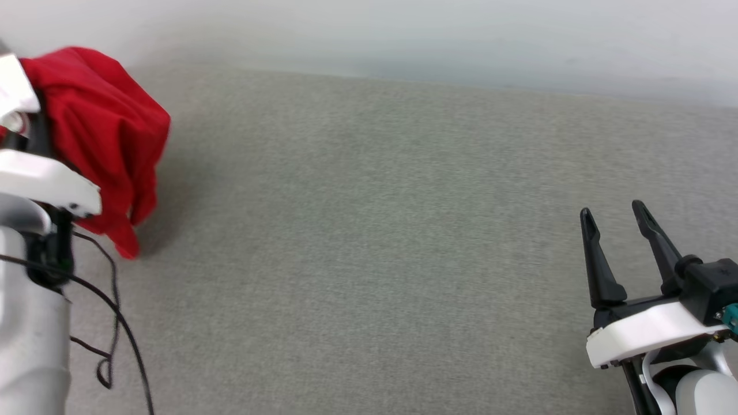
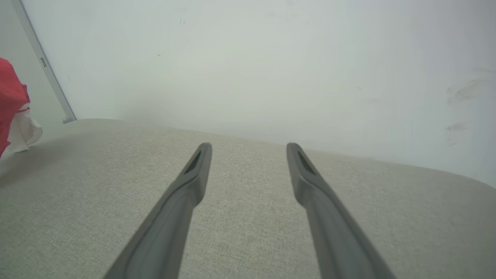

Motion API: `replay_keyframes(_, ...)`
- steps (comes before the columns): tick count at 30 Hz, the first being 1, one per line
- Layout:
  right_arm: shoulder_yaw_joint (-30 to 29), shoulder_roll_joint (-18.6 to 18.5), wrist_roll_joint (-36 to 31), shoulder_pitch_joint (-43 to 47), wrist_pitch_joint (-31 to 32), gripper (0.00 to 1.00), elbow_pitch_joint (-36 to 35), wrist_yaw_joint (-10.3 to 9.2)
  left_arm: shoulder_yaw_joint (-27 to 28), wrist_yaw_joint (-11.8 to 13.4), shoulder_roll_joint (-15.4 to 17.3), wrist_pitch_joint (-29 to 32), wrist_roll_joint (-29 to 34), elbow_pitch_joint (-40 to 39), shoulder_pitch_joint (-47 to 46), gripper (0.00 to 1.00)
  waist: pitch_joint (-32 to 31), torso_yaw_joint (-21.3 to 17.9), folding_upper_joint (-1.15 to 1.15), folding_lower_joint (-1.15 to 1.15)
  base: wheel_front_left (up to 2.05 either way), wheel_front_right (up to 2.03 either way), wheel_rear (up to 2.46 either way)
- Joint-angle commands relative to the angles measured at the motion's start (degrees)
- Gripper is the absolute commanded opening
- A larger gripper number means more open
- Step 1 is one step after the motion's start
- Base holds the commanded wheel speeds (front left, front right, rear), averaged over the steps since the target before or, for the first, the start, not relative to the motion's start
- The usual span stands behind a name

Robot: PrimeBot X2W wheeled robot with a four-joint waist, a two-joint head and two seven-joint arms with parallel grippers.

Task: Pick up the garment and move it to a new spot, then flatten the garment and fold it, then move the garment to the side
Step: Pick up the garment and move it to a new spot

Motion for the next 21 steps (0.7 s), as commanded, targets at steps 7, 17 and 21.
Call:
replay_keyframes(7,-0.25,0.26,1.86,2.11,0.07,1.00,0.19,-0.04,-1.98,2.21,-3.60,2.51,-0.44,-11.74,10.15,0.00,-2.16,-6.86,0.00,0.02,0.00,0.00,0.00)
replay_keyframes(17,-0.52,0.26,3.06,2.69,-0.19,1.00,0.04,-0.04,-13.83,1.53,-10.51,14.35,-0.62,-27.20,19.92,0.00,-0.91,-13.93,0.00,0.02,0.00,0.00,0.00)
replay_keyframes(21,0.09,0.27,3.30,1.99,-0.48,1.00,0.40,-0.04,-20.13,-0.80,-13.47,18.57,-0.46,-26.47,18.11,0.00,0.81,-15.61,0.00,0.02,0.00,0.00,0.00)
